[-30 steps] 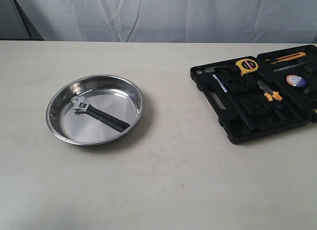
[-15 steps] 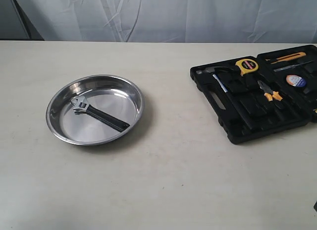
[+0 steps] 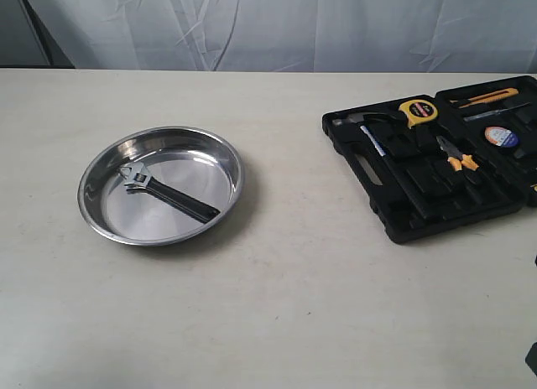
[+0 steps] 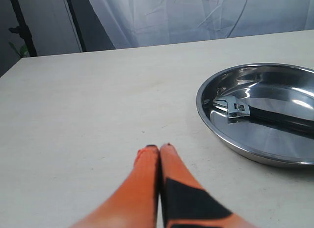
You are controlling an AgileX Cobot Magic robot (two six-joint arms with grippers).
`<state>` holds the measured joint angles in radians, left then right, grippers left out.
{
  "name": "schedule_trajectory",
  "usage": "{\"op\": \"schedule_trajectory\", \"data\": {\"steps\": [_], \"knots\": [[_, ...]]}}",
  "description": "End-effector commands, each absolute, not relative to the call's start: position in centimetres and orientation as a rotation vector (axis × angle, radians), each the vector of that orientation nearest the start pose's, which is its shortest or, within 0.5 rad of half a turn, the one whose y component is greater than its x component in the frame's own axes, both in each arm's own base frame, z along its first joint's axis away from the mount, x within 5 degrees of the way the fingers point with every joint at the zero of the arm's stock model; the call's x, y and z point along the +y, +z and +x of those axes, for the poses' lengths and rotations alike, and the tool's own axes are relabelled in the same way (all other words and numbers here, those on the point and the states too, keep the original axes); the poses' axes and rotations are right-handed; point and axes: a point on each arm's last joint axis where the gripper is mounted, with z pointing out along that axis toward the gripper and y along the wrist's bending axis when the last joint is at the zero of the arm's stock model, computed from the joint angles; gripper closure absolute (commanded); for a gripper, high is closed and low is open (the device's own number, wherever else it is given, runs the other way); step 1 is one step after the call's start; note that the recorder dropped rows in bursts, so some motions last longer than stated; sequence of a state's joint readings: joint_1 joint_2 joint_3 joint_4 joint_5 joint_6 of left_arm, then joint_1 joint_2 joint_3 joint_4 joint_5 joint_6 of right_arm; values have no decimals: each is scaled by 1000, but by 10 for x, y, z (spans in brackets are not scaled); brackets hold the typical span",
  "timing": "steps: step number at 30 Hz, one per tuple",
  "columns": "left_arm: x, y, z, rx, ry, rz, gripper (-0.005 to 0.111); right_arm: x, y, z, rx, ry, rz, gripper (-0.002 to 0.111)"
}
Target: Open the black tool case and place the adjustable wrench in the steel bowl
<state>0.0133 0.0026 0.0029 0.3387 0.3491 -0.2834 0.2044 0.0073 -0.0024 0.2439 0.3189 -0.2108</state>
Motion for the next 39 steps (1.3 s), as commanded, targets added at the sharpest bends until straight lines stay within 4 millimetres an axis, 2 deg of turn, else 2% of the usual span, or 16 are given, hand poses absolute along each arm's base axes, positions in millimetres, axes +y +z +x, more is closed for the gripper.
{"op": "schedule_trajectory", "data": {"steps": [1,19,30,39], "knots": [[11,184,53,1805,138,-62,107,17,185,52,1783,223,-214,109],[11,184,53,1805,138,-62,107,16,186,52,1771,195,-221,109],[11,184,53,1805,138,-62,107,-1,186,55,1779,-36,53,109],[11,184,53,1805,138,-62,107,-2,186,55,1779,-47,71,109]]}}
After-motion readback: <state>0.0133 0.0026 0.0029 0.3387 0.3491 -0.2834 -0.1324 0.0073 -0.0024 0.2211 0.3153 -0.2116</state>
